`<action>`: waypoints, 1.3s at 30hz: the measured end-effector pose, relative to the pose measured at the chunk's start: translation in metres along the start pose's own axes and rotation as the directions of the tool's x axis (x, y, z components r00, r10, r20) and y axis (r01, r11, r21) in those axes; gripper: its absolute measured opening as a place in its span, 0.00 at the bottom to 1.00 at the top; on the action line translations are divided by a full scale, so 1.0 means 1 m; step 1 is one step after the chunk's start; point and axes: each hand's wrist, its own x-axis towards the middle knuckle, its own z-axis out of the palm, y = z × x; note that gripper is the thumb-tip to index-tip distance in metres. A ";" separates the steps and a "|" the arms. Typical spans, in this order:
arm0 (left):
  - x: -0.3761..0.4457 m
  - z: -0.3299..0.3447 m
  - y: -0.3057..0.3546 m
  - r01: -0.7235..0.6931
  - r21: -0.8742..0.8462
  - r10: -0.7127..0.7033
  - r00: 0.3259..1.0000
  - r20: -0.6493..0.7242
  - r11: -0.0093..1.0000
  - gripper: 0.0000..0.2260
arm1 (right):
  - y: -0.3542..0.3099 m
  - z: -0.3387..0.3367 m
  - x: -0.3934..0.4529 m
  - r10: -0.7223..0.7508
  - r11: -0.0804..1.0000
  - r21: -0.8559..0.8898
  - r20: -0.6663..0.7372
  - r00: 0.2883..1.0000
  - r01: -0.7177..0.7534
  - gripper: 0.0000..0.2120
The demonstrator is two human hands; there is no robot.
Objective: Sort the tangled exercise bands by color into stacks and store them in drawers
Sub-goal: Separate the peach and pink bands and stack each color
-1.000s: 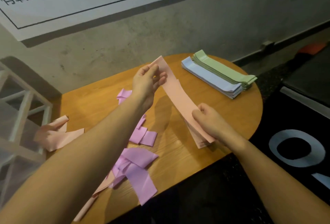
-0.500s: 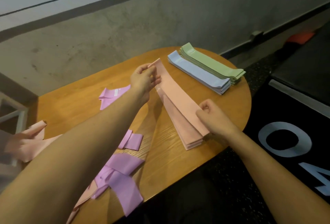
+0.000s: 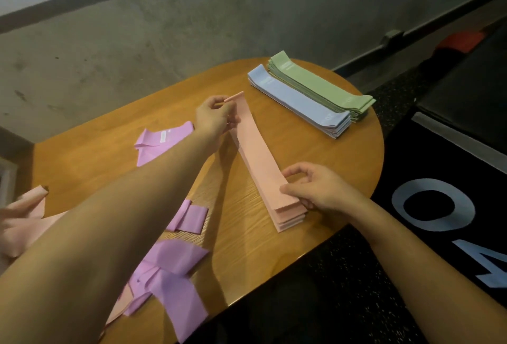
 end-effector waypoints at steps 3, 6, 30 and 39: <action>0.000 0.007 -0.003 -0.036 0.085 0.034 0.999 0.024 0.996 0.03 | 0.005 -0.001 0.001 -0.007 0.996 -0.089 -0.002 1.000 0.007 0.13; 0.003 0.010 -0.008 -0.066 0.164 0.062 0.998 0.027 0.984 0.05 | 0.010 -0.002 0.003 -0.017 0.981 -0.196 -0.023 1.000 0.013 0.13; 0.038 -0.001 -0.028 -0.169 0.571 0.197 0.980 0.014 0.803 0.10 | 0.019 -0.004 0.012 -0.164 0.850 -0.498 0.055 0.985 0.169 0.33; -0.004 -0.051 -0.028 -0.395 0.548 0.418 0.904 0.088 0.737 0.10 | 0.006 0.002 0.003 -0.251 0.903 -0.391 -0.147 0.957 0.177 0.22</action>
